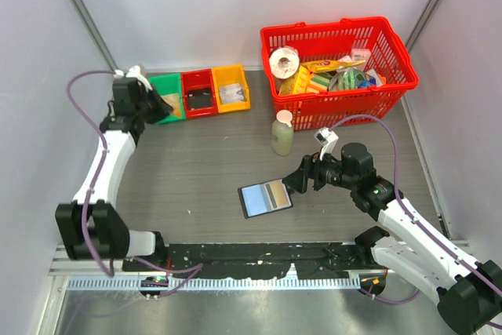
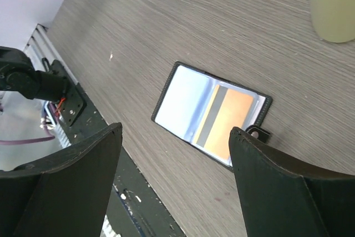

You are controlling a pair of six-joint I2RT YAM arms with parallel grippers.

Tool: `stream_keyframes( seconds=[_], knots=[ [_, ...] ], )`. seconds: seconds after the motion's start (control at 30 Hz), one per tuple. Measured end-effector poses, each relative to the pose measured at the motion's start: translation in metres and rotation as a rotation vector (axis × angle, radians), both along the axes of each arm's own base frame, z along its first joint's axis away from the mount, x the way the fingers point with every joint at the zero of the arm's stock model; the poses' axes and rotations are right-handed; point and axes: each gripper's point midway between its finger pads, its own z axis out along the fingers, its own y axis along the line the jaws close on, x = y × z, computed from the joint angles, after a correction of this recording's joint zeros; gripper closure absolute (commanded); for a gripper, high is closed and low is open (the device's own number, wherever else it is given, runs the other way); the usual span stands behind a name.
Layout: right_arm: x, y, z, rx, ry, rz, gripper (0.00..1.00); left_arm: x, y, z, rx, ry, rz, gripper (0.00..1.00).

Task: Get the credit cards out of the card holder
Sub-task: Place the credit card in the storage box.

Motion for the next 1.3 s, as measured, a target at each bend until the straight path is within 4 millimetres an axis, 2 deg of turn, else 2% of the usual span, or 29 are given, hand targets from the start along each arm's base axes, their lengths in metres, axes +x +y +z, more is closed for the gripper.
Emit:
stream_keyframes(
  seconds=[0.13,0.2,0.33,0.5,0.63,0.73,0.83,0.9,1.07,1.2,1.3],
  knots=[
    [0.004,-0.004,-0.004,-0.025,-0.008,-0.023,0.18,0.049,0.064,-0.003,0.036,0.048,0.183,1.00],
    [0.005,-0.004,-0.004,-0.031,-0.015,-0.026,0.18,0.071,0.084,-0.015,0.055,0.089,0.224,0.99],
    [0.006,-0.005,-0.005,-0.037,-0.021,-0.031,0.18,0.109,0.096,-0.042,0.083,0.156,0.230,0.98],
    [0.007,-0.006,-0.005,-0.039,-0.022,-0.036,0.18,0.146,0.096,-0.081,0.072,0.221,0.194,0.94],
    [0.008,-0.006,-0.005,-0.040,-0.023,-0.038,0.18,0.158,0.088,-0.112,0.022,0.274,0.164,0.87],
    [0.008,-0.006,-0.005,-0.040,-0.022,-0.039,0.19,0.162,0.081,-0.132,-0.024,0.310,0.146,0.77],
    [0.008,-0.006,-0.006,-0.043,-0.020,-0.039,0.19,0.162,0.077,-0.139,-0.052,0.329,0.139,0.63],
    [0.008,-0.006,-0.008,-0.046,-0.016,-0.039,0.19,0.162,0.076,-0.138,-0.054,0.329,0.139,0.52],
    [0.010,-0.008,-0.010,-0.057,-0.013,-0.051,0.19,0.165,0.085,-0.127,-0.015,0.311,0.170,0.33],
    [0.009,-0.011,-0.012,-0.067,-0.007,-0.064,0.19,0.156,0.095,-0.113,0.031,0.318,0.215,0.27],
    [0.011,-0.013,-0.012,-0.074,-0.010,-0.080,0.20,0.144,0.098,-0.086,0.066,0.291,0.242,0.25]
  ],
)
